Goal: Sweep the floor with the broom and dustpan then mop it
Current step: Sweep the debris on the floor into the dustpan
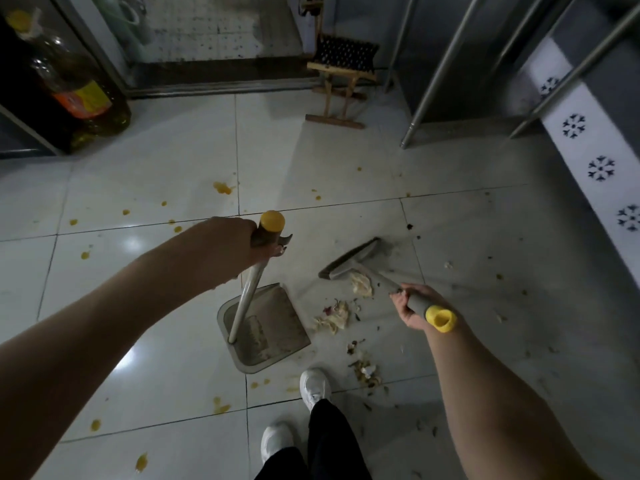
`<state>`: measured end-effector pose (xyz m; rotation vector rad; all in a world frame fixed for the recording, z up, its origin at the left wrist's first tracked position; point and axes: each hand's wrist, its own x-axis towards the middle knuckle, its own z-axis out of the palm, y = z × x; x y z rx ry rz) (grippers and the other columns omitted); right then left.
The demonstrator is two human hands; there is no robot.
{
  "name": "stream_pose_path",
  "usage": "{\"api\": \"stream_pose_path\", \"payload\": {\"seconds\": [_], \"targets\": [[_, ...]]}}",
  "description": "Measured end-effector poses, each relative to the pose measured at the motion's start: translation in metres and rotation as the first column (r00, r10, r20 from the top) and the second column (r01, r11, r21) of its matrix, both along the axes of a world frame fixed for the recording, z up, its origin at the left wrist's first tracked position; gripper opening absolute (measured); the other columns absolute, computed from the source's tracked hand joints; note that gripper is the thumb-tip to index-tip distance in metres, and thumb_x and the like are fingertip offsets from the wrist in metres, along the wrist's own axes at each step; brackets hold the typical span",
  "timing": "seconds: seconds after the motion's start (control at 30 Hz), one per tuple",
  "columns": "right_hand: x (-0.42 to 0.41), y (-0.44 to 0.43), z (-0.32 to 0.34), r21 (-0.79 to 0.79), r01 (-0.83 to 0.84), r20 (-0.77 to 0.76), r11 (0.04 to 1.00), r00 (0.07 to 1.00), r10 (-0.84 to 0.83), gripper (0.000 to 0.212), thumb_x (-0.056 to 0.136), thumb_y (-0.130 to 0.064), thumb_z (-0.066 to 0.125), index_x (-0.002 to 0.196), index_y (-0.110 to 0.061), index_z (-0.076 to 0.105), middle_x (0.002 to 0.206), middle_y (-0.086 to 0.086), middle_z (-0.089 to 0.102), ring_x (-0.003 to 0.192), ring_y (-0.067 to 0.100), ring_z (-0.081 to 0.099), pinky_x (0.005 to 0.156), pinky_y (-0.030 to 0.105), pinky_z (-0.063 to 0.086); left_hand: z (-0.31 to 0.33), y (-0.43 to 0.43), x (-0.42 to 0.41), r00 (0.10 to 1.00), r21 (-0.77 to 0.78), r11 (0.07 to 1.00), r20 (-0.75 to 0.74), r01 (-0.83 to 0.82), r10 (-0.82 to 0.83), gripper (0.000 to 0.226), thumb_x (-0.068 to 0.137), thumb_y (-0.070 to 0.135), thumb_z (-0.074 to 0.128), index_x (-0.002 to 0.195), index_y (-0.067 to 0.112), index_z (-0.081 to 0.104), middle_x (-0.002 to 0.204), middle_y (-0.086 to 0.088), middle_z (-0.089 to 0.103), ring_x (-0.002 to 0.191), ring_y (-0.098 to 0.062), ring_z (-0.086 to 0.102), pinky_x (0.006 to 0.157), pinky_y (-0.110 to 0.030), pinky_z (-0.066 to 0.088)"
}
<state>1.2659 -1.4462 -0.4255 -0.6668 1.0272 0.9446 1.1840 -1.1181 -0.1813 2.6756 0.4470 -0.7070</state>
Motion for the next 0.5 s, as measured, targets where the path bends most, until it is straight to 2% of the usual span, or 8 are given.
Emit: {"api": "stream_pose_path", "payload": {"seconds": [0.07,0.17,0.27,0.37,0.5], "targets": [[-0.037,-0.018,0.006,0.01,0.048,-0.032,0.999,0.998,-0.048,0.02,0.092,-0.019,0.051,0.095,0.001,0.048,0.05,0.012,0.057,0.034,0.014,0.057,0.036,0.017,0.049,0.001,-0.005,-0.01,0.999,-0.007,0.999,0.005,0.038,-0.038,0.045,0.086,0.058,0.045,0.085,0.014,0.058,0.05,0.003,0.051,0.034,-0.003,0.047,0.025,-0.008,0.031],[-0.092,-0.042,0.017,-0.024,0.113,-0.058,0.993,0.992,-0.115,0.023,0.094,-0.019,0.05,0.09,0.003,0.05,0.047,0.013,0.056,0.031,0.014,0.055,0.033,0.017,0.048,0.0,-0.015,-0.024,0.995,-0.015,0.995,0.011,0.095,-0.095,0.044,0.086,0.057,0.045,0.086,0.015,0.058,0.051,0.002,0.052,0.036,-0.006,0.047,0.026,-0.01,0.032],[-0.125,-0.059,0.03,-0.026,0.092,-0.034,0.995,0.995,-0.093,0.02,0.083,-0.008,0.065,0.084,0.008,0.052,0.042,0.008,0.05,0.028,0.012,0.053,0.029,0.017,0.045,0.0,-0.024,-0.035,0.987,-0.01,0.988,0.031,0.156,-0.155,0.042,0.086,0.056,0.045,0.082,0.016,0.055,0.052,0.001,0.053,0.036,-0.006,0.047,0.026,-0.01,0.032],[-0.132,-0.073,0.039,-0.039,0.114,-0.021,0.993,0.993,-0.115,0.029,0.097,-0.022,0.042,0.087,0.004,0.048,0.039,0.005,0.047,0.027,0.008,0.051,0.028,0.015,0.043,0.004,-0.033,-0.035,0.974,-0.01,0.977,0.086,0.213,-0.211,0.041,0.087,0.055,0.045,0.082,0.016,0.054,0.053,0.002,0.053,0.038,-0.005,0.049,0.03,-0.011,0.031],[-0.122,-0.086,0.044,-0.039,0.128,0.008,0.991,0.992,-0.128,0.033,0.099,-0.026,0.039,0.088,0.004,0.049,0.037,0.004,0.047,0.025,0.008,0.05,0.027,0.015,0.041,0.011,-0.045,-0.02,0.957,0.025,0.963,0.108,0.268,-0.269,0.036,0.089,0.052,0.045,0.072,0.02,0.047,0.055,0.004,0.052,0.046,-0.006,0.053,0.041,-0.017,0.032]]}}
